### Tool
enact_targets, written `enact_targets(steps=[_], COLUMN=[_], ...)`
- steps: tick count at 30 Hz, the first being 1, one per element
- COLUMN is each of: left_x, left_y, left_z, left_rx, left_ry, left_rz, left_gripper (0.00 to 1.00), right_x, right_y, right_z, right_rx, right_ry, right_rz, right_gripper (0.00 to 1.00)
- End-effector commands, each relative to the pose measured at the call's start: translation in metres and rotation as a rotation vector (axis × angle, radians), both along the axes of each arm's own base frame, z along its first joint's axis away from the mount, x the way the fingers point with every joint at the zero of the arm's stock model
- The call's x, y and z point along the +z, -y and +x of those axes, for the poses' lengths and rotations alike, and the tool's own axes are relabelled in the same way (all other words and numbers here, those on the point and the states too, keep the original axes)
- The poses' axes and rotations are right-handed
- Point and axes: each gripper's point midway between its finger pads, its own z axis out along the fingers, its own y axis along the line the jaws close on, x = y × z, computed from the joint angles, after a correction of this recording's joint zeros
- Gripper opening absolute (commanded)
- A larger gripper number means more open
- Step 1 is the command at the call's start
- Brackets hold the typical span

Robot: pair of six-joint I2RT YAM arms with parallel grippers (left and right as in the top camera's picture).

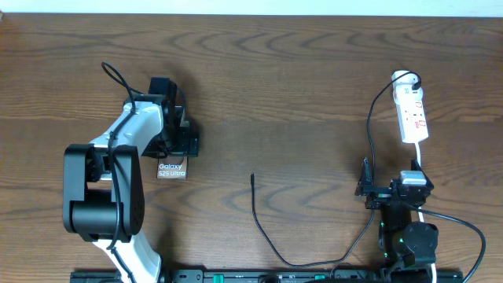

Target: Plug charger to phone and switch on socket

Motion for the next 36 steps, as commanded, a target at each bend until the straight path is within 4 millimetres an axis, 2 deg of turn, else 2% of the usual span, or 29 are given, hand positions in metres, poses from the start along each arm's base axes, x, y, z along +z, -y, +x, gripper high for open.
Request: enact_targets(steps=[1,16,22,24,36], left_x=[-0.0204,-0.0207,-0.0207,-0.0207,-0.0207], left_y=[0.0026,0.0027,0.0027,0.0027,0.0027], left_z=[-0.0246,-0.0214,-0.0210,-0.0210,-0.0210], left_rx=[-0.005,-0.006,-0.006,-0.006,-0.006], left_ry=[-0.094,-0.081,-0.079,-0.079,-0.079], left_rz=[-0.019,-0.019,-0.019,-0.019,-0.019], left_gripper=[0.95,0.93,0.82,0.81,0.81], right_x=[-0.0016,-0.0014,-0.0016,-0.0014,-0.0016], right_y=[-0.0026,-0.0025,-0.0025,-0.0026,-0.0026], right_z=[0.0000,0.0000,0.0000,0.0000,0.0000], right_rx=[0.012,0.011,0.011,0.012,0.012], right_ry=[-0.004,-0.004,-0.004,-0.004,-0.004], right_rz=[-0.008,-0.008,-0.008,-0.008,-0.008], right_gripper=[0.99,0.99,0.99,0.99,0.99])
